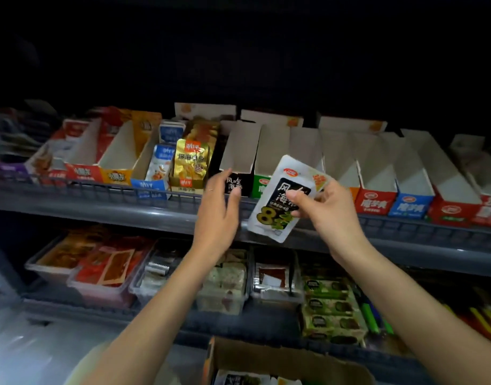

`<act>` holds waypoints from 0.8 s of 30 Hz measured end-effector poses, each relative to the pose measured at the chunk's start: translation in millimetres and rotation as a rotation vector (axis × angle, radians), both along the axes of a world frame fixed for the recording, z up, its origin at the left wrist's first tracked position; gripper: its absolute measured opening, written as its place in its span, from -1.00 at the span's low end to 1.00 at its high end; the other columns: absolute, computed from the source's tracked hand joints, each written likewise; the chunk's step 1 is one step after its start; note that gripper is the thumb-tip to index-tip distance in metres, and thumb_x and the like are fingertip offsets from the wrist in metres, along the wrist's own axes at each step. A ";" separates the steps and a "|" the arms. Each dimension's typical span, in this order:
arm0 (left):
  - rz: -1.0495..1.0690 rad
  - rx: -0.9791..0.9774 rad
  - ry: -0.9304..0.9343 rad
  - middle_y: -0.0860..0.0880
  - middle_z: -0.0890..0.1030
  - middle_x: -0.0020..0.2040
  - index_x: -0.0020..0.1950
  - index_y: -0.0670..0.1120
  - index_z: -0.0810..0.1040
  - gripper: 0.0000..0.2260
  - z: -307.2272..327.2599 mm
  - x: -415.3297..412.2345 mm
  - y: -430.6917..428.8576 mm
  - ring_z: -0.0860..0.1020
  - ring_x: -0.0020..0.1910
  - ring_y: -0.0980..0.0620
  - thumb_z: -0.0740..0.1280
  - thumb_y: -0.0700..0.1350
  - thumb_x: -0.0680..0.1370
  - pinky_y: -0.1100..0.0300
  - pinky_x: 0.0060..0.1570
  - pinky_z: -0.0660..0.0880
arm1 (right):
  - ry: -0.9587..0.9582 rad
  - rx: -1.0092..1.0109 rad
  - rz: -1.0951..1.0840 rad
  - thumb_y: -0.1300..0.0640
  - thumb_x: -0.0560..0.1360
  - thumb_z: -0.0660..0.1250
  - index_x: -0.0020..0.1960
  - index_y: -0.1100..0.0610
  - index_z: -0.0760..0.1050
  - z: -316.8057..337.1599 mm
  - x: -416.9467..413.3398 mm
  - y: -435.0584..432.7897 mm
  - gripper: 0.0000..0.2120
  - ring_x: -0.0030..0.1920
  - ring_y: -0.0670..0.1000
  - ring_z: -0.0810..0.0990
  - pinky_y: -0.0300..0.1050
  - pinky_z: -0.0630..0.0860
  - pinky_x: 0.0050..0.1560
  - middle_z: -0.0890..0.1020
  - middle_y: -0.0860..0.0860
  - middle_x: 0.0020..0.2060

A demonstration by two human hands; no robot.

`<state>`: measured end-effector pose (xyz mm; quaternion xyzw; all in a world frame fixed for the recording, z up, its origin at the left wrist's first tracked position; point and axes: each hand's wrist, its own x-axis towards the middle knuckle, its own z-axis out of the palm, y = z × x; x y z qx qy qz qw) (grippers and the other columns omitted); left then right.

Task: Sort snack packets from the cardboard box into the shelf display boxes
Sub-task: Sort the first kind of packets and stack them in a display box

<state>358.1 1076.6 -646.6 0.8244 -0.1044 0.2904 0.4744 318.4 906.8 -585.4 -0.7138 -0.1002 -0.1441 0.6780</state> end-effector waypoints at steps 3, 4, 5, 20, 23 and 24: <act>0.175 0.375 -0.110 -0.10 0.33 0.46 0.39 -0.13 0.42 -0.66 1.8 34.0 22.5 0.23 0.47 -0.09 0.22 -0.17 0.60 -0.07 0.46 0.14 | -0.056 -0.037 -0.026 0.30 0.47 0.38 -0.07 -0.06 0.50 6.4 14.1 -3.4 -0.75 -0.16 -0.15 0.66 -0.33 0.55 -0.32 0.66 -0.12 -0.12; 0.174 0.453 -0.117 -0.09 0.31 0.48 0.39 -0.12 0.41 -0.66 1.7 41.0 25.2 0.19 0.49 -0.08 0.20 -0.15 0.61 -0.04 0.47 0.05 | -0.076 -0.053 -0.027 0.28 0.47 0.38 -0.06 -0.07 0.50 9.0 17.8 -3.8 -0.75 -0.15 -0.16 0.66 -0.34 0.53 -0.33 0.66 -0.12 -0.11; 0.171 0.516 -0.123 -0.07 0.29 0.49 0.41 -0.10 0.39 -0.64 0.3 46.5 26.2 0.15 0.51 -0.05 0.14 -0.10 0.62 0.00 0.46 -0.03 | -0.096 -0.065 -0.027 0.27 0.47 0.38 -0.05 -0.07 0.50 12.0 21.8 -3.5 -0.76 -0.15 -0.17 0.65 -0.35 0.52 -0.34 0.66 -0.12 -0.10; 0.155 0.593 -0.194 -0.19 0.52 0.24 -0.07 -0.12 0.47 -0.73 -7.3 48.9 21.5 0.34 0.39 -0.25 0.24 0.08 0.51 -0.20 0.22 0.38 | -0.353 -0.042 -0.104 0.28 0.47 0.38 -0.02 0.01 0.49 44.2 45.0 13.3 -0.79 -0.18 -0.17 0.65 -0.35 0.55 -0.24 0.64 -0.10 -0.13; 0.112 0.588 -0.199 -0.19 0.50 0.26 -0.05 -0.13 0.45 -0.81 -10.3 47.8 26.5 0.30 0.42 -0.26 0.27 -0.01 0.49 -0.12 0.22 0.43 | -0.345 0.009 -0.108 0.28 0.47 0.39 0.00 0.04 0.50 54.2 53.9 19.2 -0.81 -0.20 -0.16 0.65 -0.26 0.60 -0.16 0.65 -0.08 -0.12; 0.110 0.600 -0.208 -0.18 0.50 0.26 -0.04 -0.13 0.45 -0.83 -11.3 48.3 27.2 0.29 0.43 -0.25 0.27 -0.03 0.49 -0.08 0.23 0.43 | -0.332 0.041 -0.102 0.28 0.47 0.38 0.00 0.05 0.50 55.4 59.5 23.1 -0.81 -0.19 -0.15 0.66 -0.22 0.61 -0.14 0.65 -0.06 -0.11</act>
